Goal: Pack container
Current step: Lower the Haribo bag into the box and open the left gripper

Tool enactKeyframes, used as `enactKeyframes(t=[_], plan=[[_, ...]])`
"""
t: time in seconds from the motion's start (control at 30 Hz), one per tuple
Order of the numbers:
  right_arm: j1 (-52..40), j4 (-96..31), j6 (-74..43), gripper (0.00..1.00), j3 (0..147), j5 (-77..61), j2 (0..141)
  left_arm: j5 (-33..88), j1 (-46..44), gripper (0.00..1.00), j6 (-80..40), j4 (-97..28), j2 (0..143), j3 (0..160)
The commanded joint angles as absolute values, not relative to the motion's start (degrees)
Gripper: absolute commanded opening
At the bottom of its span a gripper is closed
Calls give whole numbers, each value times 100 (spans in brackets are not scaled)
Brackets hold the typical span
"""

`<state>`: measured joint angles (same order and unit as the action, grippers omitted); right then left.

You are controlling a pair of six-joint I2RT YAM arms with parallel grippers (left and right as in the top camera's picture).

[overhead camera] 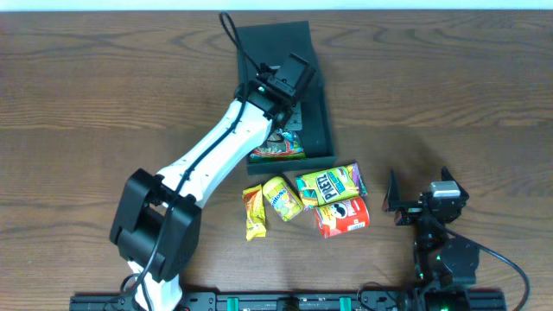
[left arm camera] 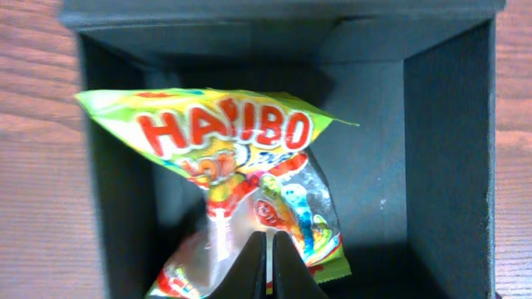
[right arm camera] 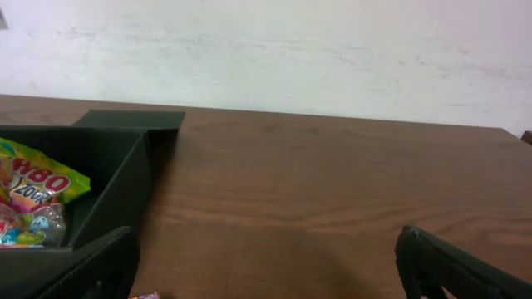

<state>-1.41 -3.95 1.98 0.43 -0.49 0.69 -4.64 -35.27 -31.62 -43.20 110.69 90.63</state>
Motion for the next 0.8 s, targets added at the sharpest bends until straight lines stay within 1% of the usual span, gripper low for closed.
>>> enactKeyframes(t=[0.0,0.07,0.23,0.3,0.63,0.77], plan=[[-137,-419,244,99,32,-67,38,-473,-3529,6,-3065,-4322,11406,9148],[-137,-421,242,99,32,-69,38,-554,-3529,6,-3065,-4322,11513,9148],[-137,-419,242,99,32,-69,38,-1382,-3522,6,-3089,-4333,11664,9122],[-137,-419,242,99,32,-67,38,-1544,-3518,6,-3087,-4324,11716,9113],[-137,-419,242,99,32,-67,38,-1426,-3511,6,-3089,-4276,12486,9111],[-137,-419,242,99,32,-67,38,-1415,-3511,6,-3083,-4278,12593,9113]])
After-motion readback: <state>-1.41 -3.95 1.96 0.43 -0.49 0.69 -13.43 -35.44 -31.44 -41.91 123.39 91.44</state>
